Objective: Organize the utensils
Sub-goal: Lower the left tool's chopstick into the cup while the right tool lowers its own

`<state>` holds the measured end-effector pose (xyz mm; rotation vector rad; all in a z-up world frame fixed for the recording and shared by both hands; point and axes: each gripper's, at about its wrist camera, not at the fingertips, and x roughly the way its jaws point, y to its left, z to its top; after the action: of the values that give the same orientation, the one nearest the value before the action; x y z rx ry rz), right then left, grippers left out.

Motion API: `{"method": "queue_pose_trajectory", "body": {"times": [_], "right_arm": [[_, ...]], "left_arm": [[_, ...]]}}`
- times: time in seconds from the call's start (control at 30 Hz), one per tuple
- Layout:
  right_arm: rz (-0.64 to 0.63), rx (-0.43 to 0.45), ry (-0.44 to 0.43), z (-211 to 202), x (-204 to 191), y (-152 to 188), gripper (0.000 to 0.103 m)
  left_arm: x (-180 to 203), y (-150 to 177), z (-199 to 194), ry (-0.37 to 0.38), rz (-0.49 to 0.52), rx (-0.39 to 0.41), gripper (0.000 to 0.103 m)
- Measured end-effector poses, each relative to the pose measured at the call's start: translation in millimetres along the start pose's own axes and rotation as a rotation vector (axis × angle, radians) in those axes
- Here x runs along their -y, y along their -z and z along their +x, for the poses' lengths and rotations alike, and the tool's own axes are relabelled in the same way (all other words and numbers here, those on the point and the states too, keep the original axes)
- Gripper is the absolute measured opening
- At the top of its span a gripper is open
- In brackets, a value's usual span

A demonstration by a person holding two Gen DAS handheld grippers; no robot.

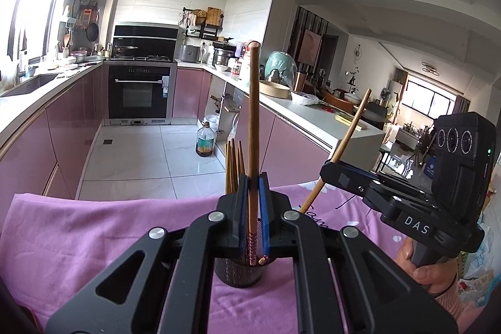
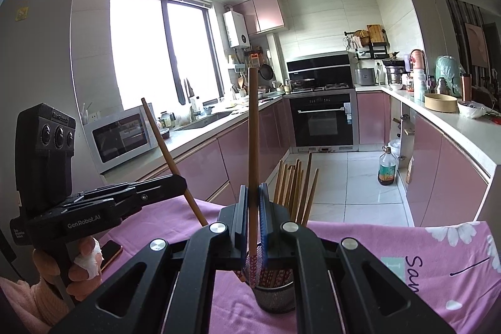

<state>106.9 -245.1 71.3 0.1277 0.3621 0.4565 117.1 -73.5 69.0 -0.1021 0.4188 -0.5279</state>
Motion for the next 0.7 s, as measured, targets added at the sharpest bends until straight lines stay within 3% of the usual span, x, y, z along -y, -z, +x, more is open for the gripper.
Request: {"method": "queue_pose_trajectory", "body": {"times": [0.7], "right_arm": [[0.005,-0.044,0.043,26,4,3,0.005]], "left_arm": [[3,10,12,-0.011,0.005,-0.043,0.008]]}}
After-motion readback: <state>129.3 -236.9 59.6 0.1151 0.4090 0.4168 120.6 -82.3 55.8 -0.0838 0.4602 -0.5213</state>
